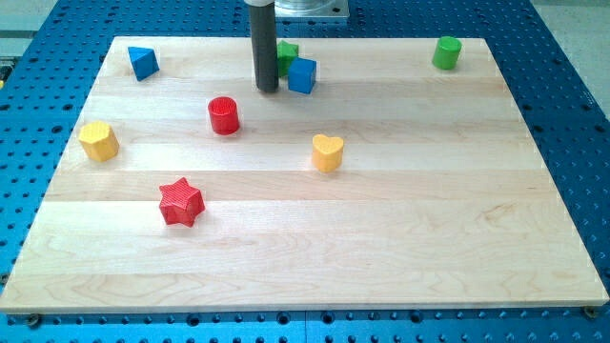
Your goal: Slide the blue cube to the center right side of the board
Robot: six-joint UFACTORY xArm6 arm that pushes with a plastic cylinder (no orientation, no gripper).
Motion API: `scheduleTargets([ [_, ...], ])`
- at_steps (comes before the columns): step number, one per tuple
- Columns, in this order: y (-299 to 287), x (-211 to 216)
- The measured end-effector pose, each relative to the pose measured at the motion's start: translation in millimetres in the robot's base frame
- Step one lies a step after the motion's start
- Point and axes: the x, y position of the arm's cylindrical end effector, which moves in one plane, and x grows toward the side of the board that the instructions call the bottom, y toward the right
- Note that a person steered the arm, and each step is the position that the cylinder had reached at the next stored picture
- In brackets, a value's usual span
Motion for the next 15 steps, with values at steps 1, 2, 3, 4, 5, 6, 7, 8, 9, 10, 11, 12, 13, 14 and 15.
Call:
scheduleTargets([
  [1,29,-10],
  [2,99,13],
  [3,116,3],
  [4,121,-14],
  [5,155,-12],
  [6,175,37],
  [7,166,18],
  [8,174,9],
  [9,199,56],
  [10,239,100],
  [11,224,86],
  [12,182,89],
  [13,159,112],
  [14,204,136],
  [15,224,129],
])
